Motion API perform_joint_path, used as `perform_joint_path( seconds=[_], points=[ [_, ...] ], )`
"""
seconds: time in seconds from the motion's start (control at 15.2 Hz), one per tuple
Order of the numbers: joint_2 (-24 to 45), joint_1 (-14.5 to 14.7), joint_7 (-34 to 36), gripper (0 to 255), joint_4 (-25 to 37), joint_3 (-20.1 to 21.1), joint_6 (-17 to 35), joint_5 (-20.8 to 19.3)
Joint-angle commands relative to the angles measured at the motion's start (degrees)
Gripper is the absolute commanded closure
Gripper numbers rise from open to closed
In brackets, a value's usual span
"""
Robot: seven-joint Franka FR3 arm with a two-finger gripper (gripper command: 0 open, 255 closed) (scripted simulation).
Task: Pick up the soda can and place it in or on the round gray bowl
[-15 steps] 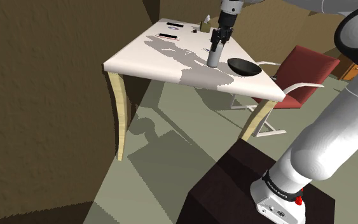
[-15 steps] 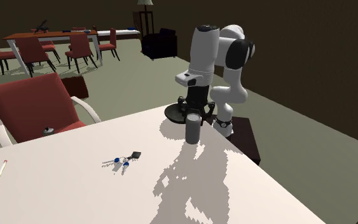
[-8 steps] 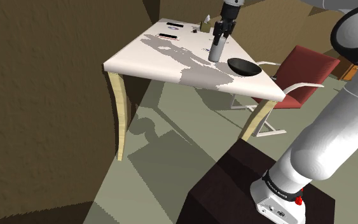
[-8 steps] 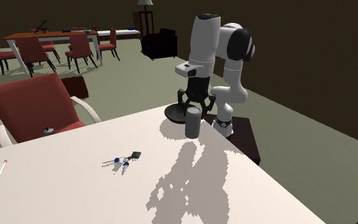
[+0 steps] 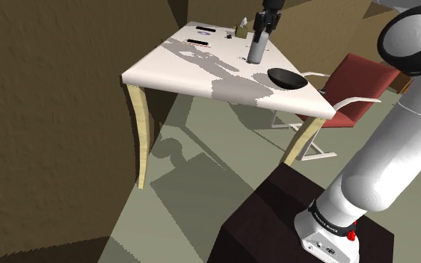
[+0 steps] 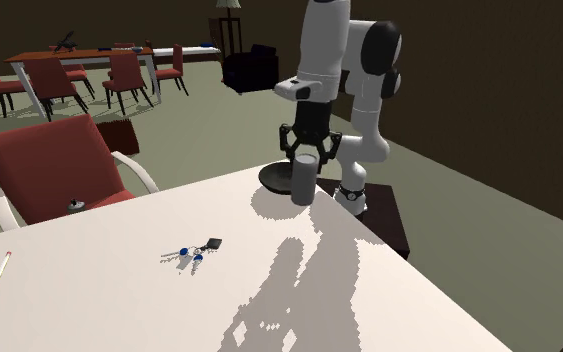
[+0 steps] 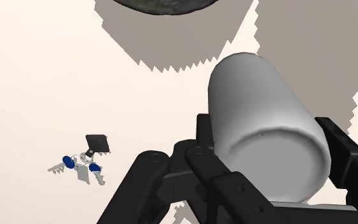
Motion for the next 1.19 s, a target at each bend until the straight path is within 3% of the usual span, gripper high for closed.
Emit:
perform_joint_path(
  seconds=[0.0, 0.46, 1.12],
  points=[
    [1.09, -0.14, -0.23, 255, 3.16, -0.10, -2.10, 0.30],
    [5.37, -0.95, -1.14, 255, 14.47, -0.54, -9.24, 1.56],
    [-9.75, -4.09, -8.98, 255, 0.88, -3.94, -9.87, -2.23]
  ],
)
